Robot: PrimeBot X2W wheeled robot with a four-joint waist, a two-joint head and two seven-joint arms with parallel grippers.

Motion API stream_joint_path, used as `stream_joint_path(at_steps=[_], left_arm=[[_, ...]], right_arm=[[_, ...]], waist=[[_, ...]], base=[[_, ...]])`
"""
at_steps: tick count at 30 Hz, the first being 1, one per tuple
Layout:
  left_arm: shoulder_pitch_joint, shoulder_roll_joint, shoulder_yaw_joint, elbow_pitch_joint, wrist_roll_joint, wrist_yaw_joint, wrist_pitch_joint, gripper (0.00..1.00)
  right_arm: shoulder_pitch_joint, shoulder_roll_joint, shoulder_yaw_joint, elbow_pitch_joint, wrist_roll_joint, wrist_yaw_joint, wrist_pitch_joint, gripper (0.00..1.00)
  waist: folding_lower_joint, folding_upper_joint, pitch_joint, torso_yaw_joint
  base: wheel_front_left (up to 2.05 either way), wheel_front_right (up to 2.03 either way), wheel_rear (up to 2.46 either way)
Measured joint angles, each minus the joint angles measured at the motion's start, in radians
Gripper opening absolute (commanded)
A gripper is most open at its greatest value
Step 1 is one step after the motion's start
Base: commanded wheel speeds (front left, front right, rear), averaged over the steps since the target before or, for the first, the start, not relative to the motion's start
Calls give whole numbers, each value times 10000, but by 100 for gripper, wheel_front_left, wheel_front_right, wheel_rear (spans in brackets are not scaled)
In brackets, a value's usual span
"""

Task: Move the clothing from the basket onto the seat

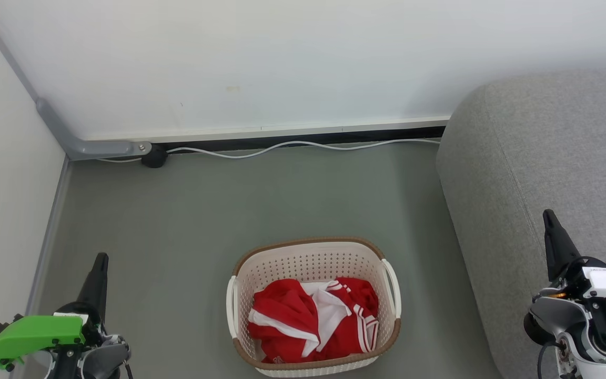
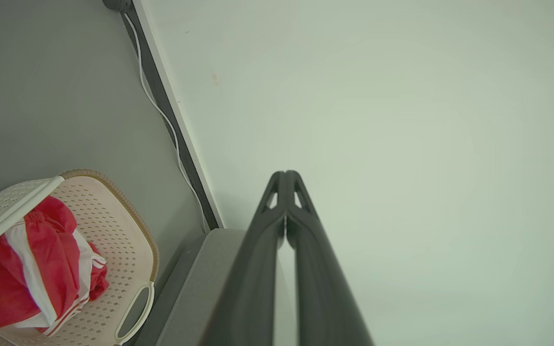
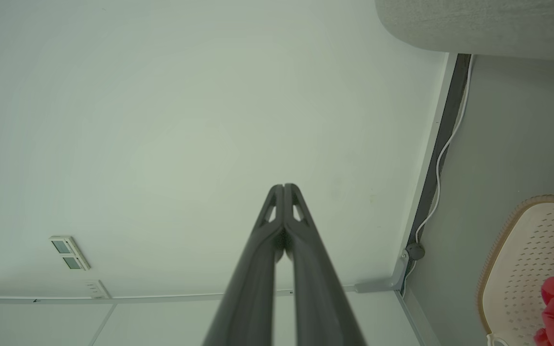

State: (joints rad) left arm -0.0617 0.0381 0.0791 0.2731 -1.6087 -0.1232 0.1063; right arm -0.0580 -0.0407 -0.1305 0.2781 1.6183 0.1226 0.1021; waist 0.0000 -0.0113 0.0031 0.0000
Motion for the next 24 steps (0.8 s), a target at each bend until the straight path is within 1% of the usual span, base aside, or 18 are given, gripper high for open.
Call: stream_joint_path(at_steps=[24], left_arm=[[0, -2, 0, 0, 0, 0, 0, 0]], right_arm=[[0, 2, -2, 0, 0, 0, 0, 0]], waist=[[0, 0, 0, 0]], base=[[0, 0, 0]])
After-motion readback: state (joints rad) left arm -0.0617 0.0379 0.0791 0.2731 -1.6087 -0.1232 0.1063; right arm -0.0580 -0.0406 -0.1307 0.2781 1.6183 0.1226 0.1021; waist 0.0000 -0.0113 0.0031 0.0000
